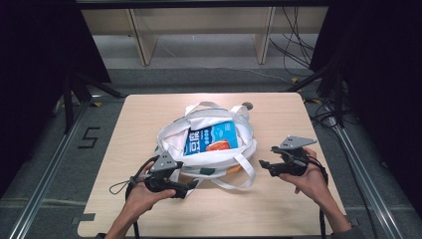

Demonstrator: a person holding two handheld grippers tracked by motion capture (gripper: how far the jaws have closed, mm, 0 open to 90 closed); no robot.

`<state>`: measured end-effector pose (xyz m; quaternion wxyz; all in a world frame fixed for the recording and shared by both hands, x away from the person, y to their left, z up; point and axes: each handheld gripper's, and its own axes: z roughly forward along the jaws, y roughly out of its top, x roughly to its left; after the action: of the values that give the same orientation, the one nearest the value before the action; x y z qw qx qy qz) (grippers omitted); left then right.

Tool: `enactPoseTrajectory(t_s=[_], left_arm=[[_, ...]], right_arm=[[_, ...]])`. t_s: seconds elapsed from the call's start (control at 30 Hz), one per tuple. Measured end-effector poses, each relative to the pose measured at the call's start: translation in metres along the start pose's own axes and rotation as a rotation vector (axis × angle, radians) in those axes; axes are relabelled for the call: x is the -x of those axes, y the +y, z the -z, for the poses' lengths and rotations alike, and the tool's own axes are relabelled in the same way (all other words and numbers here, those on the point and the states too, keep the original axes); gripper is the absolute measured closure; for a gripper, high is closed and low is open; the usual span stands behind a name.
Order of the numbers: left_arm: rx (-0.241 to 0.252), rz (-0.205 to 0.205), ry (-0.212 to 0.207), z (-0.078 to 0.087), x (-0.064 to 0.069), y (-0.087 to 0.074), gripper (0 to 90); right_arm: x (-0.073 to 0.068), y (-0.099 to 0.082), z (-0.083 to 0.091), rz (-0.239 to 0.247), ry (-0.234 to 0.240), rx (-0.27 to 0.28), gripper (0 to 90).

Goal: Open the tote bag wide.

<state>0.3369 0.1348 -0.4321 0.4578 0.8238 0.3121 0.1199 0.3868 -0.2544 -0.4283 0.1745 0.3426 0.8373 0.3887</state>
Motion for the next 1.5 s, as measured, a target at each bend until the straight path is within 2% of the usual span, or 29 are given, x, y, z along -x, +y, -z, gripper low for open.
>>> enactPoseTrajectory(t_s=[0.1, 0.13, 0.2, 0.37, 0.43, 0.5, 0.53, 0.63, 0.73, 0.83, 0.9, 1.03, 1.07, 1.1, 1.13, 1.17, 1.2, 1.4, 1.5], left_arm=[[0.012, -0.004, 0.009, 0.001, 0.003, -0.001, 17.3], [0.009, 0.006, 0.007, 0.001, 0.004, -0.002, 17.3], [0.010, 0.006, 0.012, 0.001, 0.007, -0.005, 17.4], [0.010, 0.006, 0.015, 0.001, 0.011, -0.014, 17.5], [0.009, 0.017, 0.009, 0.002, 0.013, -0.015, 17.5], [0.006, 0.014, 0.017, 0.004, 0.014, -0.018, 17.8], [0.013, 0.008, 0.012, 0.004, 0.014, -0.022, 17.9], [0.019, 0.023, 0.015, 0.005, 0.016, -0.025, 18.1], [0.018, 0.015, 0.035, 0.006, 0.020, -0.029, 18.4], [0.015, 0.015, 0.031, 0.009, 0.024, -0.032, 18.2], [0.017, 0.009, 0.033, 0.010, 0.028, -0.035, 18.2], [0.019, 0.010, 0.023, 0.013, 0.032, -0.038, 18.1], [0.036, 0.009, 0.036, 0.014, 0.034, -0.041, 18.1], [0.036, 0.009, 0.036, 0.014, 0.034, -0.041, 18.0], [0.012, 0.005, 0.039, 0.016, 0.034, -0.043, 18.0], [0.012, 0.005, 0.039, 0.016, 0.034, -0.043, 18.0], [0.028, 0.021, 0.033, 0.016, 0.036, -0.047, 18.0], [0.021, 0.023, 0.042, 0.018, 0.036, -0.056, 17.9], [0.011, 0.041, 0.051, 0.019, 0.036, -0.061, 17.9]], right_arm=[[-0.003, -0.005, 0.001, -0.006, -0.004, 0.002, 29.9], [-0.004, -0.009, 0.002, 0.011, -0.002, 0.010, 29.7], [-0.007, -0.012, 0.004, -0.006, 0.014, 0.000, 29.7], [-0.013, -0.017, 0.007, -0.010, 0.021, 0.003, 29.5], [-0.014, -0.019, 0.008, 0.006, 0.029, 0.001, 29.4], [-0.018, -0.022, 0.009, 0.004, 0.031, 0.004, 29.3], [-0.020, -0.024, 0.009, -0.014, 0.033, -0.002, 29.3], [-0.020, -0.027, 0.009, 0.009, 0.025, 0.010, 29.1], [-0.024, -0.032, 0.009, -0.009, 0.040, -0.010, 27.8], [-0.025, -0.037, 0.009, 0.015, 0.028, 0.001, 26.8], [-0.028, -0.041, 0.011, -0.010, 0.033, -0.006, 26.6], [-0.029, -0.046, 0.014, -0.008, 0.031, -0.001, 26.3], [-0.032, -0.050, 0.017, -0.050, 0.037, -0.014, 26.3], [-0.032, -0.050, 0.017, -0.050, 0.037, -0.014, 26.3], [-0.030, -0.054, 0.018, -0.019, 0.024, 0.005, 26.1], [-0.030, -0.054, 0.018, -0.019, 0.024, 0.005, 26.1], [-0.032, -0.057, 0.021, -0.057, 0.033, -0.011, 26.0], [-0.032, -0.066, 0.025, -0.048, 0.028, -0.005, 25.4], [-0.033, -0.071, 0.027, -0.050, 0.030, -0.009, 24.8]])
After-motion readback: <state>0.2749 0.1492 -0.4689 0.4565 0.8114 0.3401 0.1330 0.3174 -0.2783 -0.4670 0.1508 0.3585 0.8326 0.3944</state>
